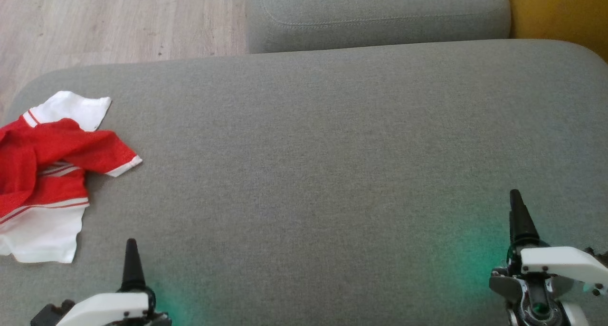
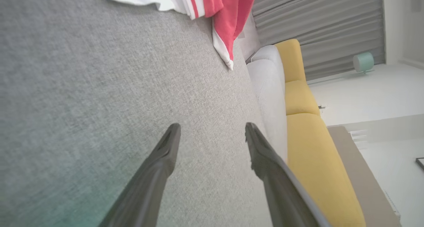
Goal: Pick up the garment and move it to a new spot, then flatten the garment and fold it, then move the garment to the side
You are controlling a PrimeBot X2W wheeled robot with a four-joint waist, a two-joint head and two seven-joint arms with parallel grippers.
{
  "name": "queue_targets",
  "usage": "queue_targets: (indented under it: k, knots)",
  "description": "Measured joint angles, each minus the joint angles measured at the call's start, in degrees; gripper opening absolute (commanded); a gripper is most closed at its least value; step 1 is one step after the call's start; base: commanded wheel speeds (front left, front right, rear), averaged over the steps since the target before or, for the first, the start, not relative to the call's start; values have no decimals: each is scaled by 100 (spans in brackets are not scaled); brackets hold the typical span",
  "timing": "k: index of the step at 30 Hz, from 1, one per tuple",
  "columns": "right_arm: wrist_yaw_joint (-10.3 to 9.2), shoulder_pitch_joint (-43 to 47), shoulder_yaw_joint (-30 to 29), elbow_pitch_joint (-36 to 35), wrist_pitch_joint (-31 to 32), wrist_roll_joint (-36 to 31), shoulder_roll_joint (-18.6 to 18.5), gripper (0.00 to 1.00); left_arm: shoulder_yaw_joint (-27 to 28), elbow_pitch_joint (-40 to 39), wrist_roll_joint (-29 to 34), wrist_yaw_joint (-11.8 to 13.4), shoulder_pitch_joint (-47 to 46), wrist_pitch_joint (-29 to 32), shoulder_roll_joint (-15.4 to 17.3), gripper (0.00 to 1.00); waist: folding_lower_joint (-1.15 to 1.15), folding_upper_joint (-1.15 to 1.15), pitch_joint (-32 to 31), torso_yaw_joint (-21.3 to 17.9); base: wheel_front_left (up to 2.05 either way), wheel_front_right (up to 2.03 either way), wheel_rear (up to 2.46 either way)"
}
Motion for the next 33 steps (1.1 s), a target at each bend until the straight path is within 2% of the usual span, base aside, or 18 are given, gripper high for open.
queue_targets:
  k: [7, 24, 33]
  knots:
    - [0, -5, 10, 71, -111, -656, -2, 100, -93, 70, 628, 9, -66, -101, 7, 100, 0, 0, 21, 24, 0, 0, 0]
    - [0, -221, 108, 290, -403, -2095, 2, 100, -325, 286, 1938, 250, -229, -371, 51, 100, 0, 0, 46, 71, 0, 0, 0]
    - [0, -508, 171, 390, -554, -2739, 4, 100, -459, 388, 2575, 296, -493, -524, 114, 100, 0, 0, 79, 96, 0, 0, 0]
